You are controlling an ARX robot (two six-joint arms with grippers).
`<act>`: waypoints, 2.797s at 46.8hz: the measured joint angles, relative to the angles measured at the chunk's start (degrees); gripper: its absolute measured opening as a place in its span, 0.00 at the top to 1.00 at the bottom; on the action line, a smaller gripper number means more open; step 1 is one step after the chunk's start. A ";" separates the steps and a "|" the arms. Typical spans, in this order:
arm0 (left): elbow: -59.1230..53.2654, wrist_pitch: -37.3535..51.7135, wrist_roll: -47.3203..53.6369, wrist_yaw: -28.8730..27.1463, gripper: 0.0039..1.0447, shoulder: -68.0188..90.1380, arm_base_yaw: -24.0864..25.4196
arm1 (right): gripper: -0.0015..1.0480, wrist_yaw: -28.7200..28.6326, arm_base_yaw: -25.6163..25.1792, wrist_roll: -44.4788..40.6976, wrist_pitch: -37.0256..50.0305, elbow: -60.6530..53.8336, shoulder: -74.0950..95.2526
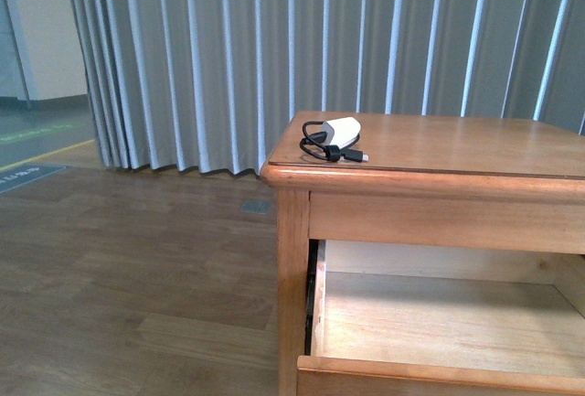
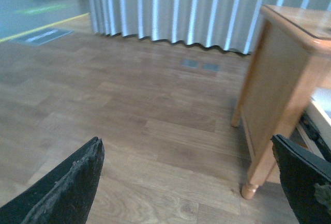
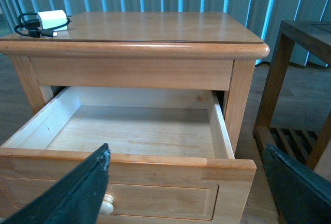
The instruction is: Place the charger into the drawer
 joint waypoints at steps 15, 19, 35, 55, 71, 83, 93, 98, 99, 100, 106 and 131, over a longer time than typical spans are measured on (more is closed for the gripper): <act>15.26 31.98 -3.69 -4.76 0.06 46.64 -13.62 | 0.08 0.00 0.04 0.02 0.00 0.00 -0.07; 22.18 33.03 -4.85 -2.51 0.06 58.03 -15.87 | 0.08 0.02 0.04 0.00 0.00 0.00 -0.07; 55.91 27.41 -8.98 2.29 0.06 88.02 -20.72 | 0.08 0.00 0.04 0.00 0.00 0.00 -0.09; 85.83 16.39 -20.06 5.05 0.06 109.31 -21.24 | 0.08 0.02 0.04 0.00 0.00 0.00 -0.09; 100.67 11.61 -23.19 6.56 0.06 121.63 -21.73 | 0.08 0.02 0.04 0.02 0.00 0.00 -0.11; 108.17 3.54 -21.86 8.44 0.44 125.48 -22.73 | 0.08 0.00 0.04 0.02 0.00 0.00 -0.11; 107.34 1.79 -23.34 8.37 0.72 124.08 -23.17 | 0.08 0.02 0.04 0.02 0.00 0.00 -0.11; 102.29 4.26 -25.66 8.26 0.77 120.72 -23.19 | 0.08 0.00 0.04 0.02 0.00 0.00 -0.11; 100.98 4.96 -25.92 8.26 0.77 119.86 -23.28 | 0.08 0.00 0.04 0.02 0.00 0.00 -0.11; 99.56 5.68 -26.10 8.26 0.77 118.99 -23.41 | 0.08 0.00 0.04 0.00 0.00 0.00 -0.11; 91.86 9.01 -26.25 7.76 0.78 114.09 -24.90 | 0.08 0.00 0.04 0.00 0.00 0.00 -0.11; 75.25 16.61 -30.99 6.75 0.78 109.33 -33.27 | 0.08 0.02 0.04 0.02 0.00 0.00 -0.11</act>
